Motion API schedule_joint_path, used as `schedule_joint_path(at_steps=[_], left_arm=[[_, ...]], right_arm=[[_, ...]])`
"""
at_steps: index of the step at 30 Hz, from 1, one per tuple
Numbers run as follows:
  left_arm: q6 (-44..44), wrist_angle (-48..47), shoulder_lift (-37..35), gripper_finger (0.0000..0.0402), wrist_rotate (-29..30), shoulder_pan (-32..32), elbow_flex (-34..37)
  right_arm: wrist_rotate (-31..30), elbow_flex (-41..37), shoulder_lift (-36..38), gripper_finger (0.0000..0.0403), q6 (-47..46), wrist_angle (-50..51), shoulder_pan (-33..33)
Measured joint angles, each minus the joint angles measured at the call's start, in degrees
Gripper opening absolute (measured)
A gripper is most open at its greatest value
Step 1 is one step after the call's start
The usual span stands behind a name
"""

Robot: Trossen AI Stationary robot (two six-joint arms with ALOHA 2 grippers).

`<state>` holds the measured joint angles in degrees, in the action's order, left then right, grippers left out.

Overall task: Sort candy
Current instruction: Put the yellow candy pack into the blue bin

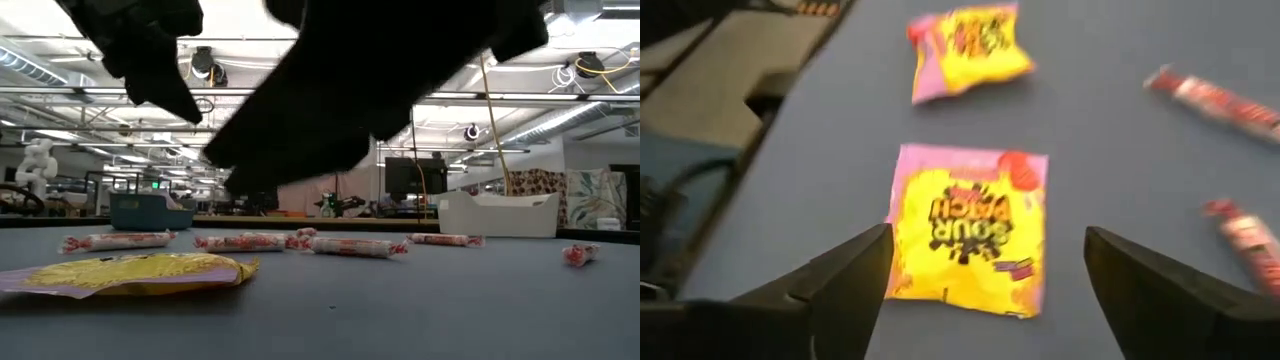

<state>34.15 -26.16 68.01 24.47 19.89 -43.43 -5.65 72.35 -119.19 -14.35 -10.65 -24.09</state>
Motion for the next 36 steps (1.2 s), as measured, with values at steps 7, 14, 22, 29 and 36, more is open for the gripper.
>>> schedule_joint_path(at_steps=[7,14,22,29,36], left_arm=[[0.1,2.4,5.0,0.0028,0.0,4.3,0.0],[0.3,4.1,8.3,0.0028,0.0,7.4,0.0],[1.6,5.0,8.7,0.0028,0.1,9.1,0.0],[1.6,6.0,8.7,0.0028,1.1,9.2,0.0],[1.5,6.4,8.7,0.0028,1.8,9.2,0.0]], right_arm=[[-0.3,2.2,-5.5,0.0288,-7.7,-0.4,0.3],[-1.3,2.4,-7.0,0.0262,-10.6,-0.5,0.1],[-5.0,2.4,-7.2,0.0169,-9.2,-0.1,-1.8],[-4.7,2.2,-7.0,0.0072,-9.4,-1.9,-1.9],[-4.2,2.0,-4.4,0.0021,-5.7,-1.5,-1.1]])
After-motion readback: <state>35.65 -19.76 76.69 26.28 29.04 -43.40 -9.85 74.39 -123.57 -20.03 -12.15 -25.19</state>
